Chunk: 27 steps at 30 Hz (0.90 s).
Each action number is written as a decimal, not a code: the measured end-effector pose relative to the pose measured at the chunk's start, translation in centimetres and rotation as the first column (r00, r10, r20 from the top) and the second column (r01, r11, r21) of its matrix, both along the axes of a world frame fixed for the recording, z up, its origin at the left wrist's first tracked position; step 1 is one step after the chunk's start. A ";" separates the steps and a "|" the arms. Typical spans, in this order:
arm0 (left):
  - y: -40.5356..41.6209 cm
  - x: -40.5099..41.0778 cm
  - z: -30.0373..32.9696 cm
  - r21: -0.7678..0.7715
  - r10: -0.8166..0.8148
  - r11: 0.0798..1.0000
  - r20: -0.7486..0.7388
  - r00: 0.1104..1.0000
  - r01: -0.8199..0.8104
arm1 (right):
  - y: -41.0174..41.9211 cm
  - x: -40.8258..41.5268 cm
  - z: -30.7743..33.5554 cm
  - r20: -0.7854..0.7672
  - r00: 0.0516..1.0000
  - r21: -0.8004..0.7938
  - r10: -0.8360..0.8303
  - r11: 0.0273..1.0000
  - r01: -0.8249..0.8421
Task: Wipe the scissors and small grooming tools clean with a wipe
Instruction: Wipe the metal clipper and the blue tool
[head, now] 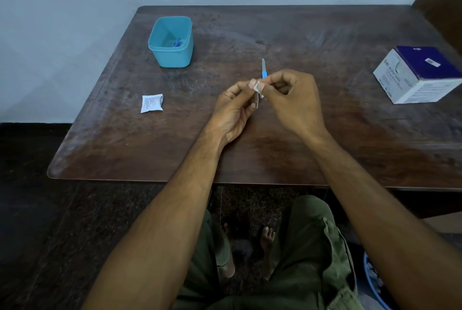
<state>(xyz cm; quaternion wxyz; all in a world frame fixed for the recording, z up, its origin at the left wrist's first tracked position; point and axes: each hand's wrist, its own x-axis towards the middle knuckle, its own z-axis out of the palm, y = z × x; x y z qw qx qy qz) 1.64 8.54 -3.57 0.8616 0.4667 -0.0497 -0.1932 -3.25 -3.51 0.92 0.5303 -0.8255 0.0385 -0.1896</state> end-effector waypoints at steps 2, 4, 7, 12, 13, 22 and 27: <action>0.0 -0.1 0.1 -0.014 0.023 1.000 -0.017 1.000 -0.024 | 0.3 0.4 0.1 -0.010 1.000 0.024 0.002 1.000 -0.002; 0.0 -0.1 0.1 -0.022 0.035 0.999 -0.020 0.999 -0.036 | 0.3 0.3 0.0 -0.019 1.000 0.027 0.017 0.999 -0.016; -0.2 0.0 0.1 -0.028 0.033 0.999 -0.003 0.999 -0.033 | -0.1 -0.4 -0.4 -0.056 0.996 0.021 0.073 0.997 -0.072; -0.3 0.0 0.1 -0.018 0.032 0.999 0.007 0.999 -0.032 | -0.3 -0.3 -0.2 -0.067 0.996 -0.007 0.053 0.999 -0.054; -0.3 -0.1 0.1 -0.013 0.037 0.999 0.003 0.999 -0.037 | -0.2 0.0 0.0 -0.053 0.998 -0.002 0.033 0.999 -0.033; -0.2 0.2 -0.1 -0.039 0.055 0.998 0.004 0.998 -0.055 | 0.0 -1.0 -0.8 -0.127 0.987 -0.030 0.099 0.994 -0.103; -0.3 0.2 -0.2 -0.044 0.057 0.997 -0.003 0.998 -0.057 | 0.4 -0.5 -0.5 -0.044 0.999 -0.011 0.019 1.000 -0.019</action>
